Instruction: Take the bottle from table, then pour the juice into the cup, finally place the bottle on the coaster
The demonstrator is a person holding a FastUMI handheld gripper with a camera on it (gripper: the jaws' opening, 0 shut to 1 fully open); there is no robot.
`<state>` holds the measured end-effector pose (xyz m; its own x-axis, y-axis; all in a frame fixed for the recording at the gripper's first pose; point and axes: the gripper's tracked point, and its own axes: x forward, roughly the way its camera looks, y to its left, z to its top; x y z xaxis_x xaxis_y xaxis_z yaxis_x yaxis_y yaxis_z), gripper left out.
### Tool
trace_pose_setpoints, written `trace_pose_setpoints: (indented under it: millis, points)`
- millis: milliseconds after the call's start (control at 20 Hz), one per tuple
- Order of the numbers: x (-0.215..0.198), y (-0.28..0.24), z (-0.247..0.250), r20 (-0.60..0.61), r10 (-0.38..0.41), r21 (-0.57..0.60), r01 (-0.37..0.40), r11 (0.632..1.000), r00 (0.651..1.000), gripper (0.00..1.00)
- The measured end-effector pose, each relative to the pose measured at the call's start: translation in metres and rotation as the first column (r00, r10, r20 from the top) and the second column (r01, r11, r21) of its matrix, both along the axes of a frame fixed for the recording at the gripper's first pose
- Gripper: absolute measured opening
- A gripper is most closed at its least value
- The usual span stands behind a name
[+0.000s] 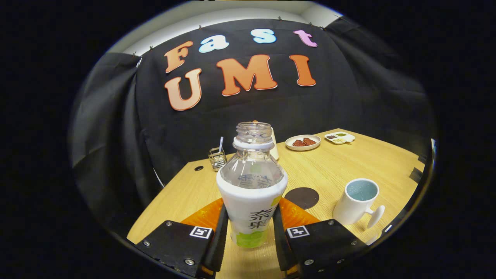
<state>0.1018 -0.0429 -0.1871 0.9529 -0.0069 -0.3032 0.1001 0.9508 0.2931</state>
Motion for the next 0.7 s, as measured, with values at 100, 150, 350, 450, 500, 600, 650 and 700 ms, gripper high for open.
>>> trace_pose_setpoints:
  millis: [100, 150, 350, 450, 500, 600, 650, 700]
  points:
    - [0.003, -0.003, 0.007, 0.013, -0.010, 0.082, 0.009, 0.997, 1.000, 0.55]
    - [0.004, -0.003, 0.011, 0.018, -0.014, 0.132, 0.012, 0.991, 1.000, 0.55]
    - [0.009, 0.002, 0.025, 0.043, -0.031, 0.332, 0.015, 0.943, 0.999, 0.55]
    - [0.013, -0.001, 0.029, 0.046, -0.045, 0.405, 0.022, 0.914, 0.998, 0.55]
    - [0.014, -0.004, 0.028, 0.044, -0.057, 0.434, 0.032, 0.901, 0.997, 0.55]
    - [0.015, -0.015, 0.026, 0.033, -0.088, 0.486, 0.061, 0.872, 0.996, 0.55]
    - [0.015, -0.021, 0.025, 0.031, -0.109, 0.515, 0.078, 0.854, 0.994, 0.55]
    - [0.017, -0.027, 0.025, 0.028, -0.130, 0.547, 0.093, 0.832, 0.991, 0.55]
